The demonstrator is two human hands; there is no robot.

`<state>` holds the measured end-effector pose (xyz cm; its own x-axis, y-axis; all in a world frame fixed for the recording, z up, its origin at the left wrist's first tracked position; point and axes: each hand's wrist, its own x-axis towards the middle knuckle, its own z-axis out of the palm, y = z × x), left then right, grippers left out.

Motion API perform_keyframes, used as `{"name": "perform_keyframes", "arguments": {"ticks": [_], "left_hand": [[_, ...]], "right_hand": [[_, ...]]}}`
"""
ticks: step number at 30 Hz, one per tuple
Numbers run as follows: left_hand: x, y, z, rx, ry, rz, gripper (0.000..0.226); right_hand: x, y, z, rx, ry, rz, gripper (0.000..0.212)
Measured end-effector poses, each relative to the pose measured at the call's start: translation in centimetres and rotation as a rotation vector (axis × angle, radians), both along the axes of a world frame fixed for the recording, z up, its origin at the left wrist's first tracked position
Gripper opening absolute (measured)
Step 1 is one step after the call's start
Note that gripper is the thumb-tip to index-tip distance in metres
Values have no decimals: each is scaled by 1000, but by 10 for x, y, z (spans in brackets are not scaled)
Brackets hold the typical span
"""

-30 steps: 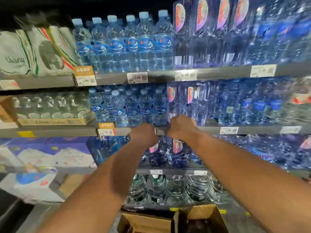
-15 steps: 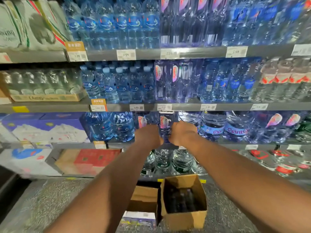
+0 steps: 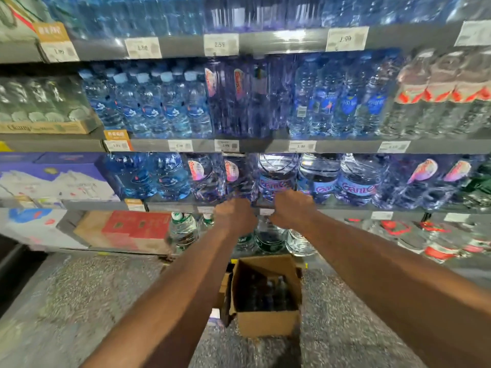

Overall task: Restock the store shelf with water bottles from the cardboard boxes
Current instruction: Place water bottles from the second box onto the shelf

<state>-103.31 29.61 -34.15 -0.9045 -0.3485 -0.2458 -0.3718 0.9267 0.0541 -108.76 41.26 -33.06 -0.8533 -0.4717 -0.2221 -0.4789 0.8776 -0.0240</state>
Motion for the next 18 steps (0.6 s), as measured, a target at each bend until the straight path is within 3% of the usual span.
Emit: {"name": "perform_keyframes", "arguments": {"ticks": [4, 12, 18], "left_hand": [[-1, 26, -33, 16, 21, 10, 39], [-11, 36, -91, 97, -140, 16, 30], [-24, 24, -157, 124, -263, -27, 37]], "right_hand": [[-8, 25, -31, 9, -32, 51, 24], [-23, 35, -105, 2, -151, 47, 21], [-34, 27, -174, 79, -253, 1, 16]]}}
